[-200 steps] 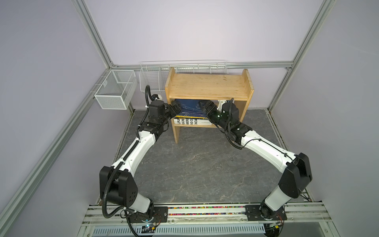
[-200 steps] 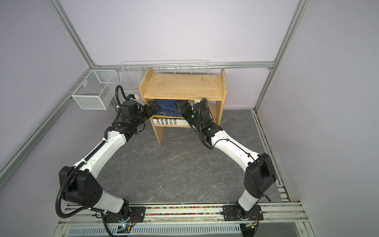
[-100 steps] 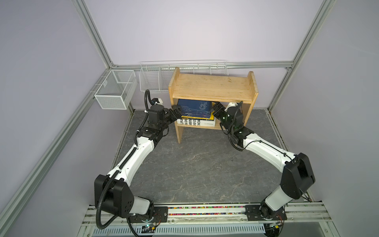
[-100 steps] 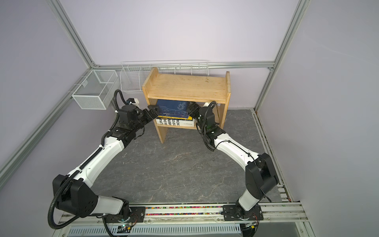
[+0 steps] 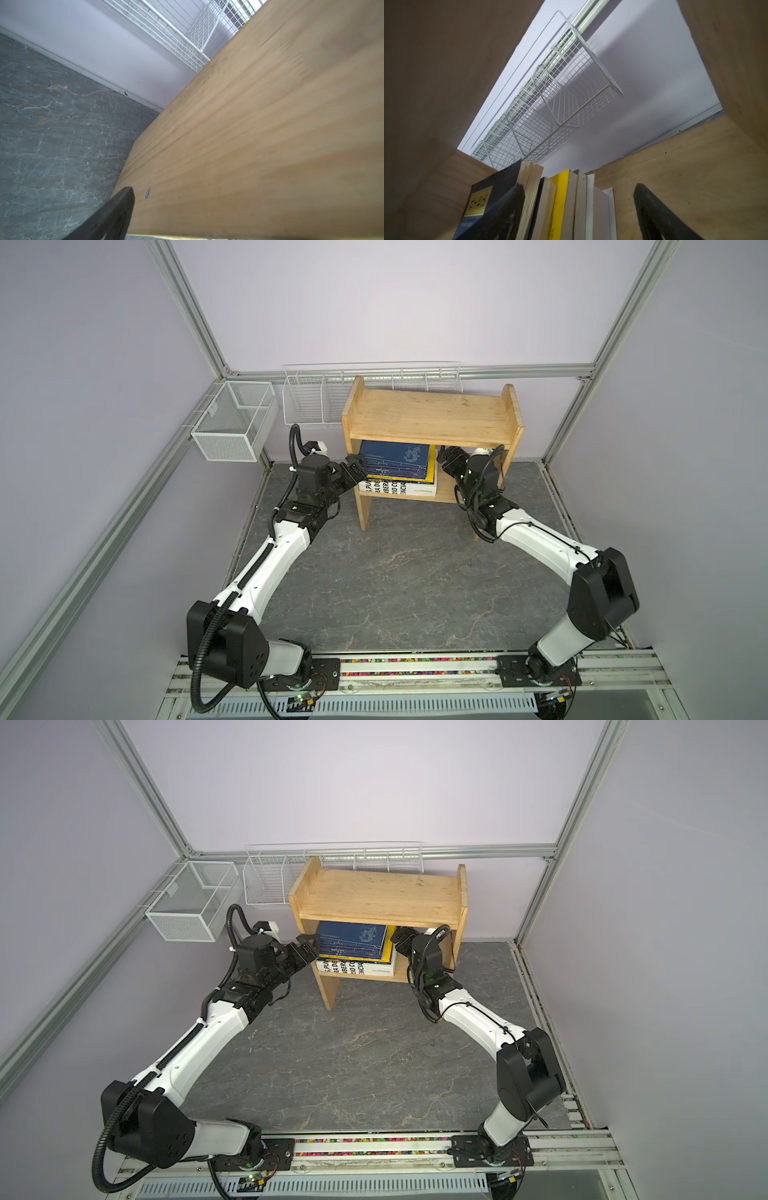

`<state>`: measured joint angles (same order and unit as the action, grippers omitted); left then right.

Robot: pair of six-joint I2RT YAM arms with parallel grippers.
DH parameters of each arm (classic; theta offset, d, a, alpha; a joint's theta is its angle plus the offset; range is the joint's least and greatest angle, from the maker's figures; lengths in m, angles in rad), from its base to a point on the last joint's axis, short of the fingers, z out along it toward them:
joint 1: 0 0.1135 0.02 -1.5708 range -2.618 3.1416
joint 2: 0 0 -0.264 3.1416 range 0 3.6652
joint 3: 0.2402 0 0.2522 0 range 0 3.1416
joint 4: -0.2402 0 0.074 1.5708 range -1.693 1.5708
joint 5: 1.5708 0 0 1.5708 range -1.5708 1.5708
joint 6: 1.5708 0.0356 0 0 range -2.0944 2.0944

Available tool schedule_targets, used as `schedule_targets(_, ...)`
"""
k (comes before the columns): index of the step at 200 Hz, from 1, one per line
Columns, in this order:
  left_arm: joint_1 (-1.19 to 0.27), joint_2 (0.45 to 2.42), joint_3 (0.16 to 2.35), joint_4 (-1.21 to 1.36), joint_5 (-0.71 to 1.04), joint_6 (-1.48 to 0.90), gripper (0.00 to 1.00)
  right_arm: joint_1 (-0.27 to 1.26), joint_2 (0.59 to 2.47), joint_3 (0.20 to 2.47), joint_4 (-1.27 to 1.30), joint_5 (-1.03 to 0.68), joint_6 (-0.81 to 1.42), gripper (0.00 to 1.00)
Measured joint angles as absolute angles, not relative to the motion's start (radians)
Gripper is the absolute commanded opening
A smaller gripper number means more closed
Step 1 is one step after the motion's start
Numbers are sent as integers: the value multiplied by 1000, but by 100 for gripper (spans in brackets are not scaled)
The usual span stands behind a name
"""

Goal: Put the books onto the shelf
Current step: 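Push the book deeper into the shelf with both grippers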

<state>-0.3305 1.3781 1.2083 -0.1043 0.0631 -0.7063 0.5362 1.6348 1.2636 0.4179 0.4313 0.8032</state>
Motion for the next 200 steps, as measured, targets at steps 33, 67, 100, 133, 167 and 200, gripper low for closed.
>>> schedule_targets(33, -326, 1378, 1208, -60, 99, -701, 96, 531, 1635, 1253, 450, 359, 804, 84)
schedule_targets(67, -326, 1378, 1209, -42, 123, -694, 96, 525, 1639, 1261, 454, 256, 822, 83)
schedule_targets(100, -326, 1383, 1214, -35, 144, -682, 96, 524, 1678, 1301, 457, 180, 826, 81)
schedule_targets(133, -326, 1390, 1214, -35, 155, -672, 96, 525, 1694, 1306, 486, 130, 825, 70)
schedule_targets(167, -326, 1399, 1214, -35, 158, -669, 96, 525, 1700, 1307, 501, 106, 813, 45)
schedule_targets(200, -326, 1406, 1214, -35, 158, -669, 96, 525, 1700, 1311, 485, 102, 792, 36)
